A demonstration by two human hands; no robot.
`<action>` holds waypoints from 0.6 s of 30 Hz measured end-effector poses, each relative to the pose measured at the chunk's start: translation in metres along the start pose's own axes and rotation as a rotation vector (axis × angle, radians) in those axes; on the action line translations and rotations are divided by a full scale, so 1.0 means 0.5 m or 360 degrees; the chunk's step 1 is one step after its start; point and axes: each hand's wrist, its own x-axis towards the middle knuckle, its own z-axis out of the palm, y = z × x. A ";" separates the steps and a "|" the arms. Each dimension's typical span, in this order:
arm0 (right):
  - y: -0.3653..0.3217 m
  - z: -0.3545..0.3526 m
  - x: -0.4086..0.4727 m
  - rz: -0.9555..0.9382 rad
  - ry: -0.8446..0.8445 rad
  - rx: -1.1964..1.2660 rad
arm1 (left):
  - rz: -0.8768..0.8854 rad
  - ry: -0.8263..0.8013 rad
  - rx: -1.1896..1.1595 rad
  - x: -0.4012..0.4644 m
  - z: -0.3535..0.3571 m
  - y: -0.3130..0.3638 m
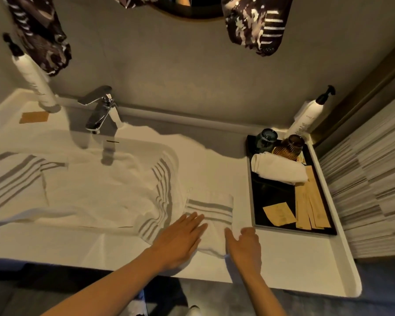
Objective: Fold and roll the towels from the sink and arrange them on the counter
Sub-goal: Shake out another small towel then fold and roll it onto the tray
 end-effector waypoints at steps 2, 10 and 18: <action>-0.003 0.007 -0.001 0.0145 -0.0133 0.0130 | -0.0089 -0.0116 -0.0032 -0.009 0.019 0.001; -0.012 -0.014 0.011 0.0179 -0.0238 0.0529 | -0.0225 -0.0237 -0.0419 0.026 -0.001 0.031; 0.025 0.010 0.007 0.0152 -0.0184 0.0335 | 0.0129 -0.0084 0.0080 0.195 -0.047 0.068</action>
